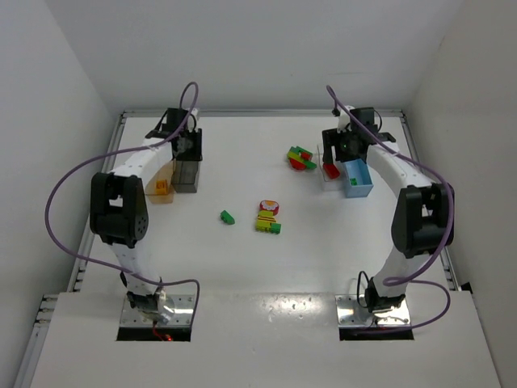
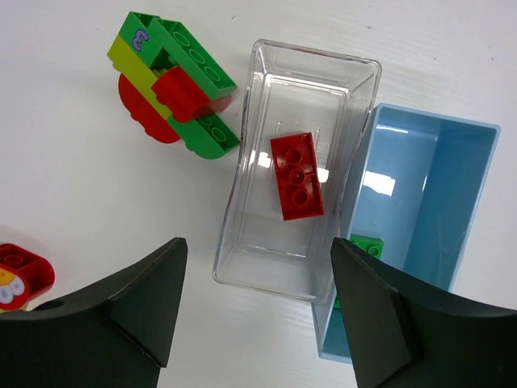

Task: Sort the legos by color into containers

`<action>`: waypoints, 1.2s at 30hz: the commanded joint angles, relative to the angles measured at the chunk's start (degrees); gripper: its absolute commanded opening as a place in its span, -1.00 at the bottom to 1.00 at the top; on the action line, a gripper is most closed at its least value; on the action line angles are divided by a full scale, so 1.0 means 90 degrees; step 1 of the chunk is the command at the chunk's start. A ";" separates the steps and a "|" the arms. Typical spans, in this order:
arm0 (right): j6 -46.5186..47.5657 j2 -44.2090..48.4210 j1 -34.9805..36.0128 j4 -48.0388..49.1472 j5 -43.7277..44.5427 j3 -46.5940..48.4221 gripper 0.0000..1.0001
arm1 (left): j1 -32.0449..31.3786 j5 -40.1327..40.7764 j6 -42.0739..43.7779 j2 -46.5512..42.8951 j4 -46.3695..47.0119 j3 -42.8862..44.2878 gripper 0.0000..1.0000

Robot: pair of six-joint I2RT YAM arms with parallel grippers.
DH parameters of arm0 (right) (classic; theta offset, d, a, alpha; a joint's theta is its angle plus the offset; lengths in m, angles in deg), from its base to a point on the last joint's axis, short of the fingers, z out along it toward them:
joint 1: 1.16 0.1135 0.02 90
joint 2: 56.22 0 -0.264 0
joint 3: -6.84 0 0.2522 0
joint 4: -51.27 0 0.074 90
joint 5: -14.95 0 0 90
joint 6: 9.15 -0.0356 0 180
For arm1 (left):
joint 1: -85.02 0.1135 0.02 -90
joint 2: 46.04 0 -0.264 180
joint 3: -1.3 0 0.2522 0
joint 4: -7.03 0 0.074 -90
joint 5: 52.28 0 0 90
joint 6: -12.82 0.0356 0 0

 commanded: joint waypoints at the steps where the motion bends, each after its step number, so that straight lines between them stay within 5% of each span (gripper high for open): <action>1: -0.0069 0.0391 0.0041 0.0066 -0.0117 0.0014 0.45 | 0.0124 0.0403 0.0085 0.0143 -0.0152 0.0374 -0.44; 8: -0.0069 0.0391 0.0041 0.0066 -0.0117 0.0014 0.45 | 0.0261 0.0794 0.0017 0.0328 -0.0211 0.0511 -0.26; 10: -0.0069 0.0391 0.0041 0.0066 -0.0117 0.0014 0.45 | 0.0319 0.0862 0.0017 0.0329 -0.0270 0.0511 -0.10; 11: -0.0069 0.0391 0.0041 0.0066 -0.0175 0.0014 0.45 | 0.0319 0.0862 0.0017 0.0329 -0.0270 0.0511 0.14; 16: -0.0069 0.0391 0.0041 0.0066 -0.0175 0.0014 0.45 | 0.0319 0.0414 0.0104 0.0135 -0.0192 0.0365 0.49; 23: -0.0011 0.0449 0.0100 0.0066 -0.0361 -0.0073 0.45 | 0.0057 -0.1168 0.0748 -0.1261 0.0463 -0.0649 0.53; 27: 0.0408 0.0586 0.0100 0.0007 -0.1556 -0.0395 0.45 | -0.0480 -0.1958 0.1411 -0.2306 0.0385 -0.1665 0.47; 32: 0.1666 0.0722 0.0314 -0.0910 -0.3600 -0.0396 0.45 | -0.0678 -0.1873 0.1709 -0.3312 0.0267 -0.2516 0.47; 36: 0.1972 0.0782 0.1191 -0.0960 -0.3624 -0.0327 0.45 | 0.0160 -0.1229 0.0723 -0.3392 0.0345 -0.2633 0.47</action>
